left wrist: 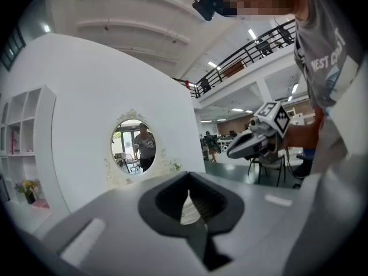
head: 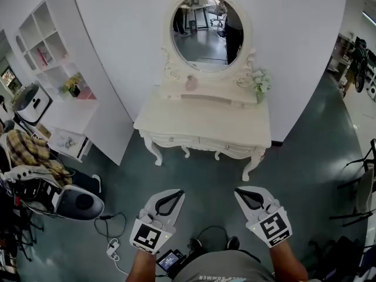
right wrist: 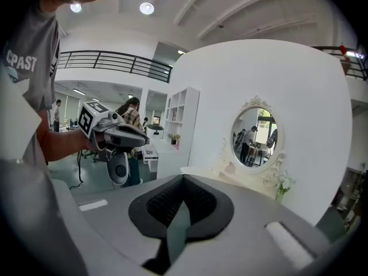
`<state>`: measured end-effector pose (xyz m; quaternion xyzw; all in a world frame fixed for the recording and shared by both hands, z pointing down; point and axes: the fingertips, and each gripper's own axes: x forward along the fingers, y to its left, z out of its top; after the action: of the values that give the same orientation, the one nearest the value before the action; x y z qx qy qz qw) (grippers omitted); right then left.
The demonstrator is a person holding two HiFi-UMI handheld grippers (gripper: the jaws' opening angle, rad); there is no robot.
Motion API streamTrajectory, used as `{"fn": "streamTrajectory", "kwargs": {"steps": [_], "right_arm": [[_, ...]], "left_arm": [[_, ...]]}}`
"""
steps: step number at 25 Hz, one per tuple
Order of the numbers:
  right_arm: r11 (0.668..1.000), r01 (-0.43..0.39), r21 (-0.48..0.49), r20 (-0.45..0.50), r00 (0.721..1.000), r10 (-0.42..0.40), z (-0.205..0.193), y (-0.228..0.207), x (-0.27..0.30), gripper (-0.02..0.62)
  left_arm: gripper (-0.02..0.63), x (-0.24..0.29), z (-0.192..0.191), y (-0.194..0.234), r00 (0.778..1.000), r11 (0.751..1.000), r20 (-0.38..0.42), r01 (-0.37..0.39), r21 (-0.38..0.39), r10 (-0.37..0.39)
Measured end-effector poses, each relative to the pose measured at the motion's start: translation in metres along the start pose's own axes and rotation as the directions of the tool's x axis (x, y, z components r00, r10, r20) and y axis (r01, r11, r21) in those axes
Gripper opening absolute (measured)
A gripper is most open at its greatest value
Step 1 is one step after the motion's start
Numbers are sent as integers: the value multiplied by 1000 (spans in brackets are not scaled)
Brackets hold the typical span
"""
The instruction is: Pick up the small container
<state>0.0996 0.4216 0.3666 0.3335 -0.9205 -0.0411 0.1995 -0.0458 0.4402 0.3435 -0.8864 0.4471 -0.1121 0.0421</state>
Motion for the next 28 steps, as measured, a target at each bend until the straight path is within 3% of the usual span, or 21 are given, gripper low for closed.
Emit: {"fn": "streamTrajectory", "kwargs": {"steps": [28], "right_arm": [[996,54,71,31,998,-56,18,37,26,2]], "left_arm": [[3,-38,-16,39,998,999,43,39,23,-40]]}}
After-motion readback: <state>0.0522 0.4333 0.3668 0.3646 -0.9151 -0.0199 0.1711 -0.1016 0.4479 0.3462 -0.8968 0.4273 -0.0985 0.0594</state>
